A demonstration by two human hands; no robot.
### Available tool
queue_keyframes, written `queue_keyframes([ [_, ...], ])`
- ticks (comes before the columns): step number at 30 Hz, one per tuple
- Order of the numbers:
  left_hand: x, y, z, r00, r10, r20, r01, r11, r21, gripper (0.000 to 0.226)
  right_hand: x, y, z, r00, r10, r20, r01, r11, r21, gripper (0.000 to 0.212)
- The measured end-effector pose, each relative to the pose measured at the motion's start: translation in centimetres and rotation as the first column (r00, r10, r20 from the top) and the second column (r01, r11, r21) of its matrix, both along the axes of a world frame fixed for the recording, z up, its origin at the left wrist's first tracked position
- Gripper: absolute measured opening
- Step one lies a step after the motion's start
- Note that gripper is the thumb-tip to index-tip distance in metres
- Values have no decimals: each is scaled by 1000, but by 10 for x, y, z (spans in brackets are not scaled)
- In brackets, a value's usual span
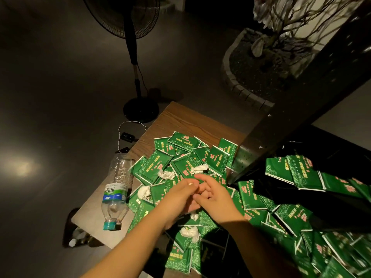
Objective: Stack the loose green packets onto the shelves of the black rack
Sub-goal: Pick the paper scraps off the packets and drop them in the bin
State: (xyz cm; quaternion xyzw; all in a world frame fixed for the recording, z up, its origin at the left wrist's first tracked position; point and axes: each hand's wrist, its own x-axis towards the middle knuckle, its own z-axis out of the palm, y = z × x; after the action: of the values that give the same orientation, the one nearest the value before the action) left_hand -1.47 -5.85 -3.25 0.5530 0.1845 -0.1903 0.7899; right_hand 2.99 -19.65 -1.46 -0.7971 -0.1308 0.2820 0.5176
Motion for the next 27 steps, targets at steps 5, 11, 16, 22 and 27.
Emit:
queue_keyframes([
  [5, -13, 30, -13, 956, 259, -140, -229, 952, 204, 10, -4, -4, -23, 971, 92, 220, 11, 903, -430, 20],
  [11, -25, 46, -19, 961, 269, -56, -217, 868, 446, 44, -19, -2, -48, 872, 431, 233, -148, 685, -713, 36],
  [16, -34, 43, -22, 965, 252, -78, -209, 911, 354, 27, -24, 2, -50, 839, 450, 305, -124, 705, -698, 13],
  [22, -43, 44, -29, 990, -96, 100, -6, 695, 719, 9, -26, 2, -46, 902, 314, 297, -97, 818, -567, 15],
  [27, -58, 54, -26, 785, -617, -44, 240, 238, 941, 21, -33, -7, -34, 988, -21, 154, 55, 974, -219, 19],
])
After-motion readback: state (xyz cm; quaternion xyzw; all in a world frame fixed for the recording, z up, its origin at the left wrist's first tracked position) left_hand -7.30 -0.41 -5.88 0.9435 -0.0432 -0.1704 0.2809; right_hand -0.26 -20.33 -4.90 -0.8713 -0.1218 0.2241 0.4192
